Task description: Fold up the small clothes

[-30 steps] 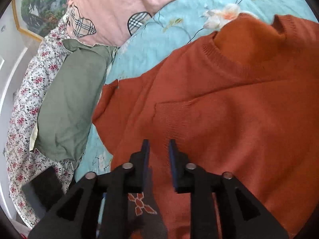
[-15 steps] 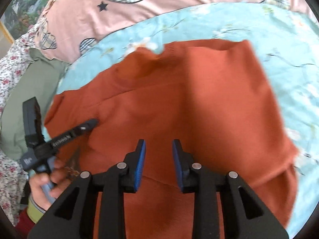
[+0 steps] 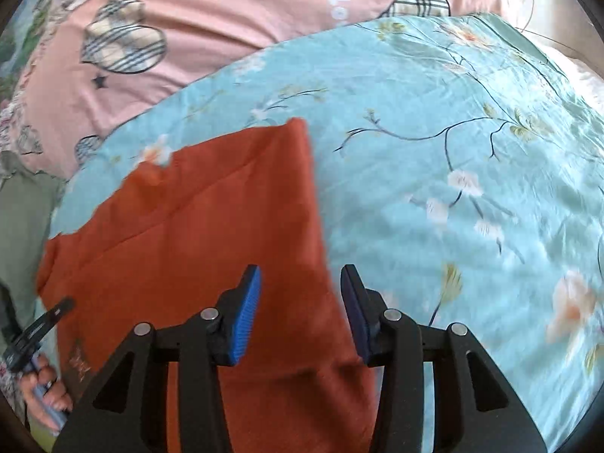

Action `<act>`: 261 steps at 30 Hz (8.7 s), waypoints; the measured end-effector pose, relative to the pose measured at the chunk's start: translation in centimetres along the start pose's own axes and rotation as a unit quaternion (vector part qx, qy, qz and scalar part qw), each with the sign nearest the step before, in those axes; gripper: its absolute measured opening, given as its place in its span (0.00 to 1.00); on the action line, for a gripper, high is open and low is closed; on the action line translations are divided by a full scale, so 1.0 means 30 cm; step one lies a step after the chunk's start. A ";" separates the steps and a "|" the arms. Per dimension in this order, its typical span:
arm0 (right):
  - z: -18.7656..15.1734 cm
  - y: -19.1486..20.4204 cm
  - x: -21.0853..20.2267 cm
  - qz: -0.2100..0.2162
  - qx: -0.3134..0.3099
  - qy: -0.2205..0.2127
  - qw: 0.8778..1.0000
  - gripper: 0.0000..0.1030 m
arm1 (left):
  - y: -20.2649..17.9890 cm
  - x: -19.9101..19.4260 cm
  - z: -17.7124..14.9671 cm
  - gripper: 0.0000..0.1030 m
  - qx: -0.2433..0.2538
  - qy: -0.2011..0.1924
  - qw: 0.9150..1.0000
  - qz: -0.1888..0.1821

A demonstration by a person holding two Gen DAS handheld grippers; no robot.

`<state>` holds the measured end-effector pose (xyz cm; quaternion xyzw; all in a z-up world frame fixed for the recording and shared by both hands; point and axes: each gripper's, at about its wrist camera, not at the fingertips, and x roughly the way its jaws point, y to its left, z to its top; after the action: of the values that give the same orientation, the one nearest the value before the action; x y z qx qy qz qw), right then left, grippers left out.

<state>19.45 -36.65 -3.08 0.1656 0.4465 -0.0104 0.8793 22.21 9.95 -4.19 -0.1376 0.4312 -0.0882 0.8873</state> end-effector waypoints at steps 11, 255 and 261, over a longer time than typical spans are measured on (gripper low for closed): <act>0.062 0.025 0.097 0.012 -0.030 0.018 0.999 0.13 | -0.046 -0.028 0.016 0.07 0.030 -0.016 0.999 0.003; 0.146 -0.045 0.105 0.095 0.015 0.023 0.995 0.13 | 0.129 0.048 0.187 0.09 -0.051 -0.014 0.998 0.018; 0.079 -0.030 -0.105 0.065 -0.015 -0.052 0.996 0.37 | 0.046 -0.089 0.049 0.44 -0.030 -0.020 0.999 -0.029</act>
<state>19.26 -38.63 0.44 0.1798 0.3888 0.0449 0.9025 21.78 12.24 -1.80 -0.1784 0.4114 -0.0984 0.8884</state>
